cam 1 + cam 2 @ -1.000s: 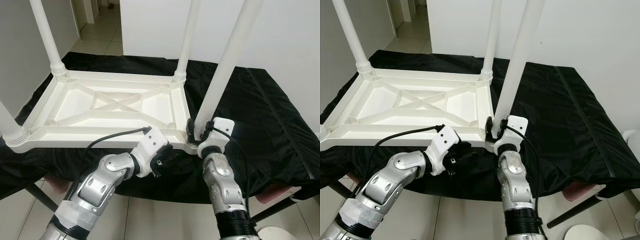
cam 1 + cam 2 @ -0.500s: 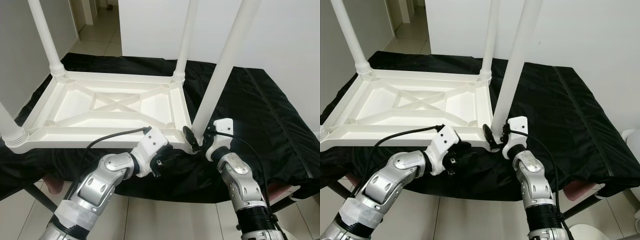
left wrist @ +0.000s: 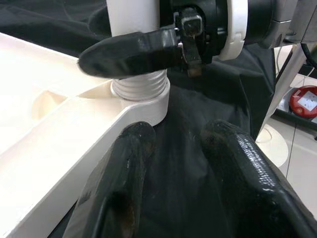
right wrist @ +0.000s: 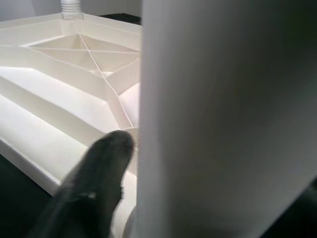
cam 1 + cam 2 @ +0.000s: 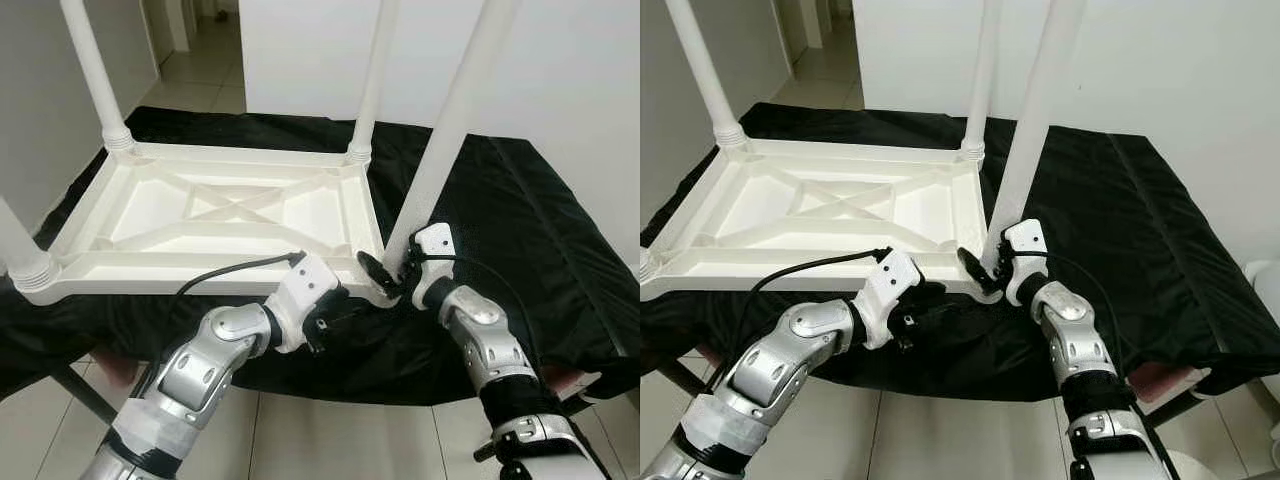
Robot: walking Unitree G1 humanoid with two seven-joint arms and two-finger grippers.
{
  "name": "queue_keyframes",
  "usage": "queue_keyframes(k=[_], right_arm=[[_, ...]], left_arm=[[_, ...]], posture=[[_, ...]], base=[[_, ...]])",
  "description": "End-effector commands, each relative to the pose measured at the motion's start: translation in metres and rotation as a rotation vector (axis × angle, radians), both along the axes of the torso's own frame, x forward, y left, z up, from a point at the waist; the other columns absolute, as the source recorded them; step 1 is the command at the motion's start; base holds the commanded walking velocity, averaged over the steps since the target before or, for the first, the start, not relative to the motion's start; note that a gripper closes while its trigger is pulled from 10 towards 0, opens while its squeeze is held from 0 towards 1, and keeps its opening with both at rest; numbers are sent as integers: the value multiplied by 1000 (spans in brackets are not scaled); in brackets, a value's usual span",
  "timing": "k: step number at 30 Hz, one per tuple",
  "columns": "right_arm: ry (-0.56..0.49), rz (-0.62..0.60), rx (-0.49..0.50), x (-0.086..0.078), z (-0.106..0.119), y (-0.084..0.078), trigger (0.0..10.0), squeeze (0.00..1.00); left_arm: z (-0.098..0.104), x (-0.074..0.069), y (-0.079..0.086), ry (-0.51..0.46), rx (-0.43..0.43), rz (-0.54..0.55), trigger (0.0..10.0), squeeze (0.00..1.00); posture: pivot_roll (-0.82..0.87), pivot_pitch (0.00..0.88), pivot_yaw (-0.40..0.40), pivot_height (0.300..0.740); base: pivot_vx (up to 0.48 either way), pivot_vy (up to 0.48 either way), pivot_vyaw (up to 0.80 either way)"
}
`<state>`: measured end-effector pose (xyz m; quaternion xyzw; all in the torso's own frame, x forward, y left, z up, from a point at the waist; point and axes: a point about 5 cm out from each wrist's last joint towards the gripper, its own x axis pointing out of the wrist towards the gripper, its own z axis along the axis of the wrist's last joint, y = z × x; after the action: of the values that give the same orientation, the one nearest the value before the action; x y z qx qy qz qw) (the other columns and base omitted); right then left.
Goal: Building children table
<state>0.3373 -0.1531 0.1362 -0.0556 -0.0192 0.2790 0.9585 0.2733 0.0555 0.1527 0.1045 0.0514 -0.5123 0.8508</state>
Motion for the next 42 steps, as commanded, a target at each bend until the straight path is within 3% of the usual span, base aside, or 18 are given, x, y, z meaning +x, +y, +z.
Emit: queue_keyframes(k=[1, 6, 7, 9, 10, 23, 32, 38, 42], right_arm=[[11, 6, 2, 0, -3, -3, 0, 0], [21, 18, 18, 0, -7, -6, 0, 0], [29, 16, 25, 0, -9, -7, 2196, 0], [34, 17, 29, 0, -9, -7, 2196, 0], [34, 15, 34, 0, -9, -6, 10000, 0], [42, -84, 115, -5, -6, 12, 10000, 0], [95, -350, 177, -8, -9, 14, 10000, 0], [94, -541, 219, -23, -10, 33, 10000, 0], [88, -576, 230, -25, -9, 35, 10000, 0]], left_arm=[[2, 1, 1, 0, 0, 0, 10000, 0], [2, 0, 1, 1, -1, 1, 10000, 0], [1, 0, 0, 2, -1, -1, 10000, 0], [1, 0, 0, 2, 0, -2, 10000, 0], [1, 0, 0, 3, 0, -4, 10000, 0], [1, -1, 1, 3, 5, -9, 10000, 0], [0, -3, 3, 7, 8, -2, 10000, 0], [0, -4, 3, 7, 8, -3, 10000, 0], [0, -4, 3, 7, 8, -4, 10000, 0]], posture=[[29, 7, -43, 740], [24, 9, -40, 740], [23, 8, -38, 740], [23, 10, -38, 740], [22, 10, -37, 740], [20, 15, -39, 740], [27, 16, -50, 740], [36, 10, -54, 740], [36, 10, -54, 740]], base=[[0, 0, 0], [0, 0, 0], [0, 0, 0], [0, 0, 0], [0, 0, 0], [0, 0, 0], [0, 0, 0], [0, 0, 0], [0, 0, 0]])
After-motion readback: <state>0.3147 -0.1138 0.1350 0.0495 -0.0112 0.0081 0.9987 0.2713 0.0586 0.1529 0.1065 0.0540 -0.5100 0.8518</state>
